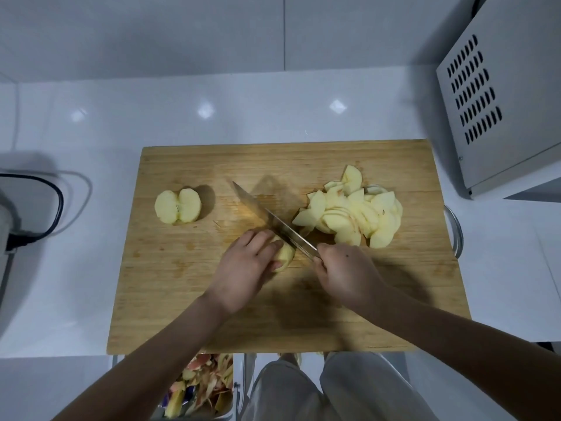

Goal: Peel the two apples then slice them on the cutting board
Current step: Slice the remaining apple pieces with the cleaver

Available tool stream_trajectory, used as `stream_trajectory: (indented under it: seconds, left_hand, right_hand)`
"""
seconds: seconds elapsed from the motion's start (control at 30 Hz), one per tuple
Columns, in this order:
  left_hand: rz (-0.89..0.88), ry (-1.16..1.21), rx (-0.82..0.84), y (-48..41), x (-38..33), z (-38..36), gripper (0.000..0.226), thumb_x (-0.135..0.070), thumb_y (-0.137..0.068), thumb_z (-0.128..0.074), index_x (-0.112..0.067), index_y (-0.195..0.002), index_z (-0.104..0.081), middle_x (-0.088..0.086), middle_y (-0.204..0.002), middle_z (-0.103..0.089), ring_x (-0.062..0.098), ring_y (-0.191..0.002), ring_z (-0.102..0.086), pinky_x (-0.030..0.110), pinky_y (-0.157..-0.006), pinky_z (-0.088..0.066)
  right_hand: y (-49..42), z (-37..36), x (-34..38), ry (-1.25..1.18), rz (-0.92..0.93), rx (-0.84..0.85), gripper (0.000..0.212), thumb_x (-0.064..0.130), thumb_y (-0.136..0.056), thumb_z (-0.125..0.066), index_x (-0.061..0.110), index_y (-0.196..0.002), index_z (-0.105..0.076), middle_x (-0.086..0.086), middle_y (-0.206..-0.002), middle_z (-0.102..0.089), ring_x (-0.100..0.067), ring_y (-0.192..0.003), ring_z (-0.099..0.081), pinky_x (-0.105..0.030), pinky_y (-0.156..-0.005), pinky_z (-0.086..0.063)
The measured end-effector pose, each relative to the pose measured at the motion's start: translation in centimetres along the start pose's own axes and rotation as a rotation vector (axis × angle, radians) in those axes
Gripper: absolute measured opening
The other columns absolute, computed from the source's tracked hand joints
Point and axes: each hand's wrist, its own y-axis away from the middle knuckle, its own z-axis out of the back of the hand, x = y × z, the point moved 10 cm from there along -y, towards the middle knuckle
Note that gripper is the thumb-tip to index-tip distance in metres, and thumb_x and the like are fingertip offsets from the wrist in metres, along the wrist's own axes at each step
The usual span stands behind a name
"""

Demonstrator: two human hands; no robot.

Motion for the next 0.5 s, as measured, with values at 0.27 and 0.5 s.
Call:
stream_trajectory:
  seconds: [0.27,0.5]
  left_hand:
    - [-0.009,0.028,-0.017,0.0,-0.1,0.0,0.042,-0.032,-0.088,-0.045,-0.006,-0.115,-0.064,0.012,-0.115,-0.063,0.03,-0.104,-0.059,0.041,-0.081,-0.055]
    - [-0.008,0.041,-0.071,0.2,0.2,0.1,0.037,-0.021,-0.081,-0.068,-0.005,-0.115,-0.065,0.013,-0.115,-0.063,0.03,-0.102,-0.058,0.041,-0.079,-0.056]
  right_hand:
    - [2.0,1.8,1.4,0.033,0.051,-0.008,0.024,0.021,-0.1,-0.036,0.015,-0.116,-0.053,0.006,-0.078,-0.047,-0.011,-0.069,-0.048,-0.021,-0.058,-0.037]
    - [-0.7,-0.4,0.9,0.009,-0.001,0.043,0.016,0.019,-0.098,-0.042,0.014,-0.106,-0.056,0.008,-0.072,-0.046,-0.009,-0.064,-0.048,-0.015,-0.049,-0.03]
